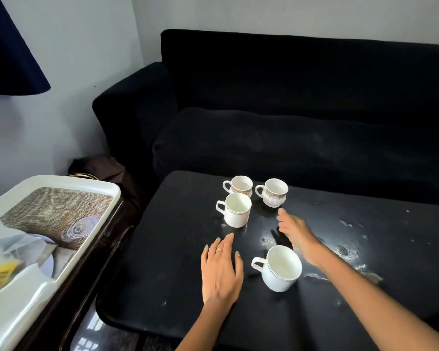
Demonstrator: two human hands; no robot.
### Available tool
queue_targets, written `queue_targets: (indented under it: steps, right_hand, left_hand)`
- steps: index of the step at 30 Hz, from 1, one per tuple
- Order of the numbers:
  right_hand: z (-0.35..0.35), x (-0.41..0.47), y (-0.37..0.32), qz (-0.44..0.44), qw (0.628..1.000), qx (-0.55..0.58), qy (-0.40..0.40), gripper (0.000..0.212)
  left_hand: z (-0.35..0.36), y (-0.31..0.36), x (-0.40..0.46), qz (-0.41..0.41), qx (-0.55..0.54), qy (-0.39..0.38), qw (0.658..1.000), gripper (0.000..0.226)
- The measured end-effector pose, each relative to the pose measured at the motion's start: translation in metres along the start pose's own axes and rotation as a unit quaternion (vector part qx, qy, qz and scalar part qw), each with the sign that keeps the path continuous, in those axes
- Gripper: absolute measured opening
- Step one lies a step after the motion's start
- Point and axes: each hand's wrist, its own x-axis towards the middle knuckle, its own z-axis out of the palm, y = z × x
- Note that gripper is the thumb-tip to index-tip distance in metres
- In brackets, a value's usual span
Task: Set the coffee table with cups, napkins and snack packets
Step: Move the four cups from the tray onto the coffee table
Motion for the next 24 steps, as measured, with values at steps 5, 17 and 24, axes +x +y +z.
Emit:
queue_targets:
  steps: [5, 17, 24]
  right_hand:
    - [-0.019, -0.034, 0.035, 0.008, 0.980, 0.172, 0.094, 0.021]
    - [0.059, -0.117, 0.094, -0.167, 0.959, 0.029, 0.228, 0.080]
    - [0.067, -0.098, 0.081, -0.155, 0.943, -0.019, 0.294, 0.068]
  left_hand:
    - [-0.005, 0.001, -0.014, 0.052, -0.002, 0.005, 0.999, 0.043]
    - [-0.006, 0.002, -0.015, 0.012, -0.016, 0.019, 1.000, 0.039]
    - [-0.002, 0.001, -0.013, 0.027, 0.027, -0.005, 0.999, 0.052]
